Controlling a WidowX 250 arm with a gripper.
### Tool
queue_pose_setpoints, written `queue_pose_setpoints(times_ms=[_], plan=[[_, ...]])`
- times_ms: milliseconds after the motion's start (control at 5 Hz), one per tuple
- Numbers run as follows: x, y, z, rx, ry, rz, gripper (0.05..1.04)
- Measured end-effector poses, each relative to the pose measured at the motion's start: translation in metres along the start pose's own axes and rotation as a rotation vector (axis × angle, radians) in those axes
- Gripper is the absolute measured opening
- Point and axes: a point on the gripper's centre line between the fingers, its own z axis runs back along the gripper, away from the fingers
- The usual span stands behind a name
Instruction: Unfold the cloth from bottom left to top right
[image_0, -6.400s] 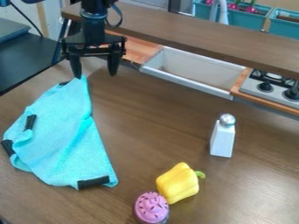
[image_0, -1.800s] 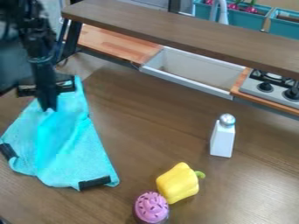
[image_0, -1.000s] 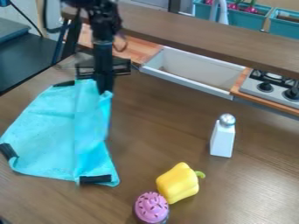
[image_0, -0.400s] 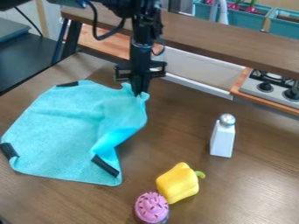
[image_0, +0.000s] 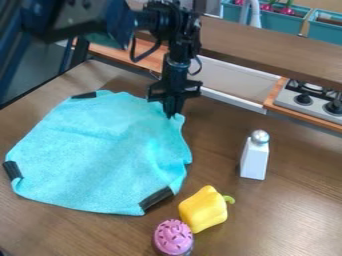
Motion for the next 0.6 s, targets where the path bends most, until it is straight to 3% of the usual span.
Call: queue_pose_setpoints(times_ms=[400,600], plan=[[0.006,-0.005,-0.006,0.002,-0.036,0.021,0.074],[-0.001,-0.004,-0.015,-0.015,-0.024,-0.018,0.174]])
